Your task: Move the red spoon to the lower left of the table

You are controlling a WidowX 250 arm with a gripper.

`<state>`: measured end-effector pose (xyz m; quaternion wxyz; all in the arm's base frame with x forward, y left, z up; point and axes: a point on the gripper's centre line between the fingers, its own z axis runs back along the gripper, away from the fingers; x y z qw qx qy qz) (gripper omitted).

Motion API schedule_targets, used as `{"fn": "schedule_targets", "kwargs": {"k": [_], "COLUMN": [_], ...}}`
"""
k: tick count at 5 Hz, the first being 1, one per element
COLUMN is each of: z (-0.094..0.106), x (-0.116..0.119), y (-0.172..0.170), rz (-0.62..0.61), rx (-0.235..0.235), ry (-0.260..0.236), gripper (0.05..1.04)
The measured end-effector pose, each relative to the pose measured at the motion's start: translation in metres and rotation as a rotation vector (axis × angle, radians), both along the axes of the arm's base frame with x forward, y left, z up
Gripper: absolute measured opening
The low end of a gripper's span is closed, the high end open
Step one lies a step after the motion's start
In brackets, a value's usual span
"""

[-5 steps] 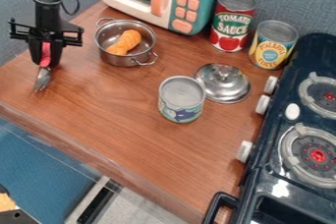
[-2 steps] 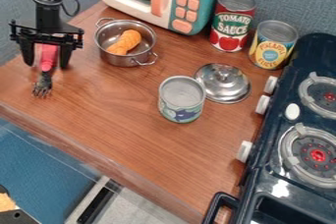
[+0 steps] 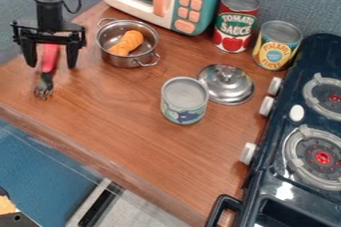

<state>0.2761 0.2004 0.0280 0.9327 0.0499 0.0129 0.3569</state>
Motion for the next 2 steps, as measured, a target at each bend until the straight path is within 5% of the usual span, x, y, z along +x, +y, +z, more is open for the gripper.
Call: {"fn": "schedule_targets", "kwargs": {"k": [1, 2], "z": [0.0256, 0.0267], "x": [0.0051, 0.0050], "y": [-0.0001, 0.0012], "rz": [-0.012, -0.012], "rx": [-0.015, -0.011], "ry": [-0.081, -0.086], "gripper": [1.001, 1.001]}}
